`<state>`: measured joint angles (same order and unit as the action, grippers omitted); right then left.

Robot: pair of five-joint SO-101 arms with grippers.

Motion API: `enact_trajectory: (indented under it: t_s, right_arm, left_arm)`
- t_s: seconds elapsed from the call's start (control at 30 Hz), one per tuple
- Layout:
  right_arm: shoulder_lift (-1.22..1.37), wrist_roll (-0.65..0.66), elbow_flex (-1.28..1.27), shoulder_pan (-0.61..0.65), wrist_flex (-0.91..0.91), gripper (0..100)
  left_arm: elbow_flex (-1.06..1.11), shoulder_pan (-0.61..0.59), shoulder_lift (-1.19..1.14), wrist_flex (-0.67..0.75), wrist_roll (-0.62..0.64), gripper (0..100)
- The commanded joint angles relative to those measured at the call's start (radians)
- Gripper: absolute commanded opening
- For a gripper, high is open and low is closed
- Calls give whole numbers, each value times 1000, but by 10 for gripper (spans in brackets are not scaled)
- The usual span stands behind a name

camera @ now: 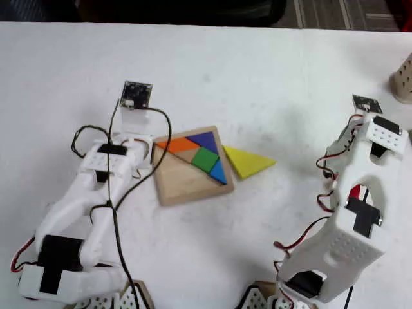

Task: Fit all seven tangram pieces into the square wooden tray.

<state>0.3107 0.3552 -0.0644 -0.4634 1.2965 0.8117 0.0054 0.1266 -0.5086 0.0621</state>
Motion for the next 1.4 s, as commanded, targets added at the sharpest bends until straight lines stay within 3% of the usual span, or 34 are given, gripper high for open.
enact_trajectory:
  t_s: [0.0, 0.2, 0.4, 0.57, 0.7, 0.83, 0.93, 1.07, 1.37]
  right_arm:
    - [-96, 12, 18, 45, 51, 233]
    - [-153, 5, 20, 173, 137, 233]
    - [-240, -5, 20, 420, 182, 233]
    - [-265, -106, 23, 662, 174, 235]
    - [-262, -281, 38, 831, 154, 236]
    - [-262, -431, 52, 935, 125, 236]
    - [-262, -450, 52, 997, 76, 236]
    - [-260, -212, 34, 1076, 28, 235]
    - [-262, 706, -55, 1124, 39, 235]
  left_arm:
    - [-60, -8, 7, 17, -9, 24]
    - [-64, -31, 7, 21, -9, 24]
    - [-92, -81, 2, 21, -9, 24]
    - [-92, -124, 5, 23, -8, 24]
    - [-121, -186, -1, 28, -2, 24]
    - [-124, -203, -1, 26, -2, 24]
    - [-124, -203, -1, 26, -2, 24]
    - [-124, -205, -1, 26, -2, 24]
    - [-123, -205, -1, 28, -2, 24]
